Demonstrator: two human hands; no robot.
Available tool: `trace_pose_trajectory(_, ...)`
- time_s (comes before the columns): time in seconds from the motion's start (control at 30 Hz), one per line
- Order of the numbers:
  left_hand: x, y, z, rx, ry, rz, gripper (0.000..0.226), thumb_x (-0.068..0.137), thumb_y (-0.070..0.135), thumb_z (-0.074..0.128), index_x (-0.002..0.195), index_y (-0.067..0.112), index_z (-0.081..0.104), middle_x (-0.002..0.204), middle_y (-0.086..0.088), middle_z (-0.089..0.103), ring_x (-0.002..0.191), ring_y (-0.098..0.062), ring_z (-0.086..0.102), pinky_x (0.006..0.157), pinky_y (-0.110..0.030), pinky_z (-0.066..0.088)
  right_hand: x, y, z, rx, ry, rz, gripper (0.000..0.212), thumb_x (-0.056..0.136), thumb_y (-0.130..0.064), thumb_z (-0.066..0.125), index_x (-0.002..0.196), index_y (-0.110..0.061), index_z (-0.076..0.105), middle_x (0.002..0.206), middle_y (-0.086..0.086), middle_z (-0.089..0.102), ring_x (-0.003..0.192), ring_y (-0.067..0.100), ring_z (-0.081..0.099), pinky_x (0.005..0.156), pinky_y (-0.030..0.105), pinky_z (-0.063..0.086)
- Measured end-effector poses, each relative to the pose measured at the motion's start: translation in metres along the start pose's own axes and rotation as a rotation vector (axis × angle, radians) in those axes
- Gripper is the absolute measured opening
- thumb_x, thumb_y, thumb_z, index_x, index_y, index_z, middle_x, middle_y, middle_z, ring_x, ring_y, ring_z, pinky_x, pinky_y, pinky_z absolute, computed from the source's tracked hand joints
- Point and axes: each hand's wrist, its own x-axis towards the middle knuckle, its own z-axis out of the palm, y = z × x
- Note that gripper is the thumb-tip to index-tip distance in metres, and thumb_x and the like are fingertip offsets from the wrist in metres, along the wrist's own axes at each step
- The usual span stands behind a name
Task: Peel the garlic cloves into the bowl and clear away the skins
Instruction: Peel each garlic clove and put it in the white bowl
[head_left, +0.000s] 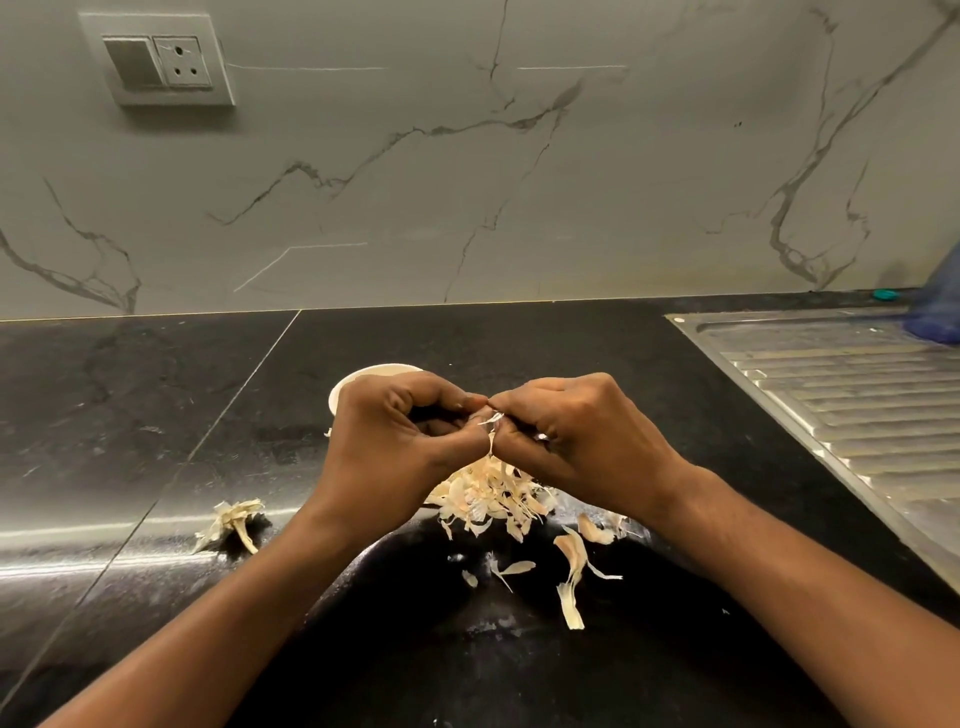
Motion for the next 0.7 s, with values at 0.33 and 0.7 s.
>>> trace_pose_trajectory(0.33,0.001,0.007,-0.006,-0.111,-0.004,0.002,0.022,0.082,0.024,0.086,0.096,0.008,0.083,0.087,-0.002,0.080,0.075,-0.029,0.077,0.066,-0.042,0.066,0.001,-0.006,0.007,0.165,0.190,0.128,0.015,0.098,-0.011,0.069,0.097,-0.008,0.084,0.066,-0.002,0.072,0.053,0.013,0.062,0.049,0.011,0.042)
trace_pose_trajectory(0.7,0.004,0.010,-0.006,-0.441,0.044,-0.237,0.031,0.078,0.010,0.080,0.107,-0.001,0.077,0.098,-0.015,0.081,0.091,-0.031,0.080,0.079,-0.029,0.064,-0.001,0.004,-0.008,0.589,0.128,0.364,0.015,0.100,-0.004,0.070,0.110,-0.001,0.080,0.095,0.007,0.082,0.086,0.026,0.081,0.078,0.048,0.067)
